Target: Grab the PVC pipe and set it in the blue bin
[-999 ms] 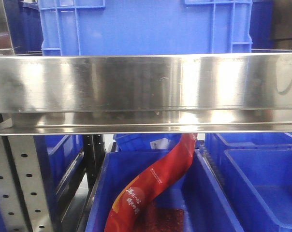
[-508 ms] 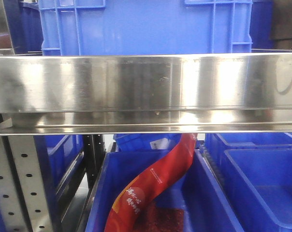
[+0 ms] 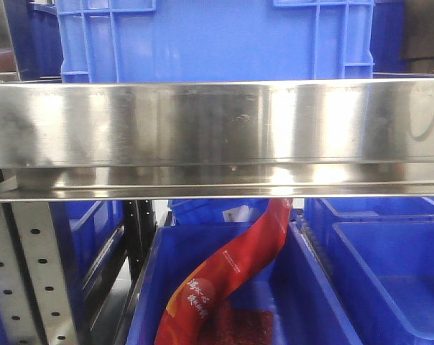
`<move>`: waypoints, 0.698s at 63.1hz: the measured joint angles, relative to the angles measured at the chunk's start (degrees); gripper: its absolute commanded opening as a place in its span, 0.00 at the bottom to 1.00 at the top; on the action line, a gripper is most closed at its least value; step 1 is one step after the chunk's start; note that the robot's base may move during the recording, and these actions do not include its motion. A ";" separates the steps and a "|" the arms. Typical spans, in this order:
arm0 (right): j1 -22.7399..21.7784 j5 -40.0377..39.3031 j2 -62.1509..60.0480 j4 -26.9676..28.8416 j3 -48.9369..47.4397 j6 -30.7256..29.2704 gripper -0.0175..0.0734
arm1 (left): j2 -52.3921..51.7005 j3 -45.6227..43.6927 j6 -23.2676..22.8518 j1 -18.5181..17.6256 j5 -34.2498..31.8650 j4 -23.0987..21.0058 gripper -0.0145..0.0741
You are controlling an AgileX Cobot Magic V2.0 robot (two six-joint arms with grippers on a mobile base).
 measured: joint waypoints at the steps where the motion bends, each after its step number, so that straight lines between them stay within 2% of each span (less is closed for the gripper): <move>1: 0.00 0.00 0.00 0.00 0.00 0.00 0.02 | 0.00 0.00 0.00 0.00 0.00 0.00 0.04; 44: 0.00 2.09 -1.82 0.00 0.00 0.00 0.01 | 0.00 0.00 0.00 0.00 0.00 0.00 0.04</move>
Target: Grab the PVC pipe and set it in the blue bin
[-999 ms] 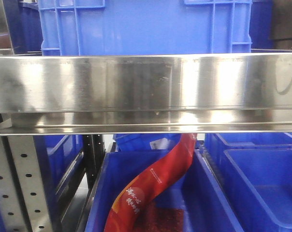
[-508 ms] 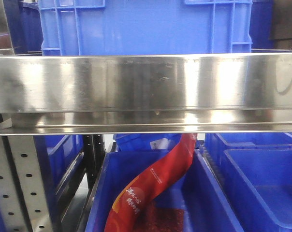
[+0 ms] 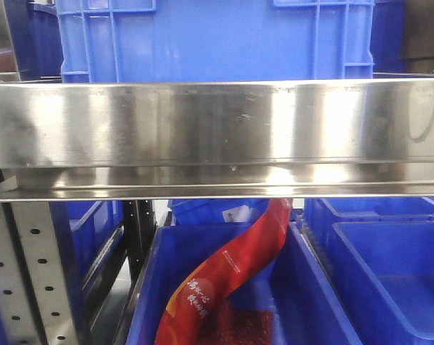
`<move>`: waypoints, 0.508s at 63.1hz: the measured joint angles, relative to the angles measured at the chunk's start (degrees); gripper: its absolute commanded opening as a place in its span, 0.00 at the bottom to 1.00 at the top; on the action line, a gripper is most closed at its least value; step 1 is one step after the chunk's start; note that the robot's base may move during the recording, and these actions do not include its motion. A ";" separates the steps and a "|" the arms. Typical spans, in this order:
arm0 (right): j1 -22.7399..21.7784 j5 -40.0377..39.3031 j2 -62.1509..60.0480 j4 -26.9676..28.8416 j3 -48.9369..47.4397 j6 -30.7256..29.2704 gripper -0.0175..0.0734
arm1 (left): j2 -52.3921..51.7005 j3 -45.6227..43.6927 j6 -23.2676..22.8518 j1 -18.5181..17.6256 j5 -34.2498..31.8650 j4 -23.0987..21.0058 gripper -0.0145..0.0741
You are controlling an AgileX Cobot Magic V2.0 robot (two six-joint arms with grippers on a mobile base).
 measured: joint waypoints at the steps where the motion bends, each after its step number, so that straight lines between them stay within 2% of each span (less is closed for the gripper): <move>1: 0.00 0.00 -0.20 0.00 0.00 0.00 0.01 | 0.00 0.00 0.00 0.00 0.00 0.00 0.04; 18: -1.76 -1.96 -1.28 -4.83 0.00 0.20 0.01 | 0.00 0.00 0.00 0.00 0.00 0.00 0.04; 32: -5.98 -1.36 -2.98 -11.91 0.00 8.09 0.01 | 0.00 0.00 0.00 0.00 0.00 0.00 0.04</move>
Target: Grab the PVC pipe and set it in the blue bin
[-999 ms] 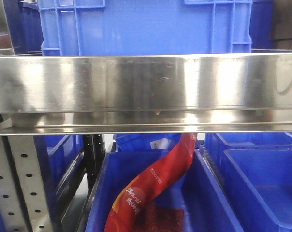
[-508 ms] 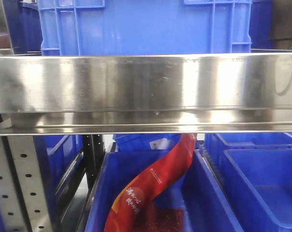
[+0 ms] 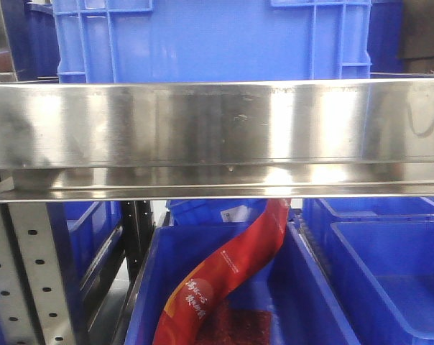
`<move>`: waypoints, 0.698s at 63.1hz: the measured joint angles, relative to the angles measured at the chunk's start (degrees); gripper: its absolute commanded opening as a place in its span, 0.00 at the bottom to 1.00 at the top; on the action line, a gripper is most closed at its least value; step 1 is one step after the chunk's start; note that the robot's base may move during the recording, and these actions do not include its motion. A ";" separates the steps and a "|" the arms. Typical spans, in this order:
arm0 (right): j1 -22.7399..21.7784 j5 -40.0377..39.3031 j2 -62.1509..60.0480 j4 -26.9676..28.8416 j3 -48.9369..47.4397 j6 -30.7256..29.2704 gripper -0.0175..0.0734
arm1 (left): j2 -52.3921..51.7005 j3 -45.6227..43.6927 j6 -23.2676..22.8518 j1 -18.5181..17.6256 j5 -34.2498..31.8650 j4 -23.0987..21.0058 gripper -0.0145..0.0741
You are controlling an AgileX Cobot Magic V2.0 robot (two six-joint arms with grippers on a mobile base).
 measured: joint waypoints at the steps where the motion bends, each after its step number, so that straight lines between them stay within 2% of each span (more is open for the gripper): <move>1: -0.19 0.15 -0.15 -0.58 0.00 0.62 0.01 | 0.00 0.00 0.00 0.00 0.00 0.00 0.04; 21: -3.68 3.03 -0.50 -13.79 0.00 15.81 0.01 | 0.00 0.00 0.00 0.00 0.00 0.00 0.04; 44: -6.53 1.98 -0.50 -23.76 2.63 24.19 0.01 | 0.00 0.00 0.00 0.00 0.00 0.00 0.04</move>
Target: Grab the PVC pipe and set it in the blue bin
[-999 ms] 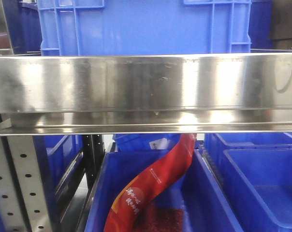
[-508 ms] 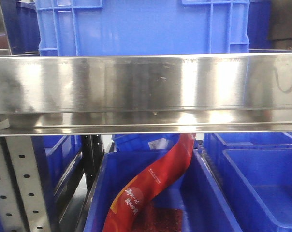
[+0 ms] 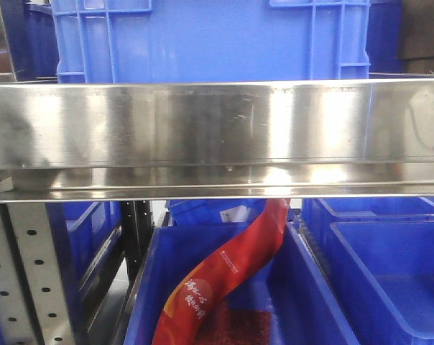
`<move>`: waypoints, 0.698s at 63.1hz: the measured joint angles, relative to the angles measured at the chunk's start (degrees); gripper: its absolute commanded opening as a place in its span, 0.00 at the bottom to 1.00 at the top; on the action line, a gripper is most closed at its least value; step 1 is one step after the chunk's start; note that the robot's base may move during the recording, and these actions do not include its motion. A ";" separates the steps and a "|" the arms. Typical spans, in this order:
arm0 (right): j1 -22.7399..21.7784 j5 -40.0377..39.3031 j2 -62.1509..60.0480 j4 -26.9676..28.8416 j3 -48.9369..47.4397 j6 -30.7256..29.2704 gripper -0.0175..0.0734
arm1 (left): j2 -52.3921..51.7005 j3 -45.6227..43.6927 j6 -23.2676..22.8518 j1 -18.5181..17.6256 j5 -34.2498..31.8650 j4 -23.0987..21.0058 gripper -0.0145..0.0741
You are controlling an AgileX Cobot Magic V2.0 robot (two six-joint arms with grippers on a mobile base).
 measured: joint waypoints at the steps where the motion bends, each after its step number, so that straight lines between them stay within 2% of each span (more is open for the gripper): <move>1: 0.00 -0.60 0.00 -0.27 0.30 0.46 0.01 | 0.00 0.00 0.00 0.00 0.00 0.00 0.04; 9: -0.22 -3.95 0.00 -2.38 2.60 2.69 0.01 | 0.00 0.00 0.00 0.00 0.00 0.00 0.04; 22: -0.44 -4.80 0.00 -5.97 3.01 3.31 0.01 | 0.00 0.00 0.00 0.00 0.00 0.00 0.04; 29: -1.10 -2.40 0.00 -7.00 3.01 3.34 0.01 | 0.00 0.00 0.00 0.00 0.00 0.00 0.04; 44: -5.63 2.42 -0.58 -7.47 3.01 3.44 0.01 | 0.00 0.00 0.00 0.00 0.00 0.00 0.04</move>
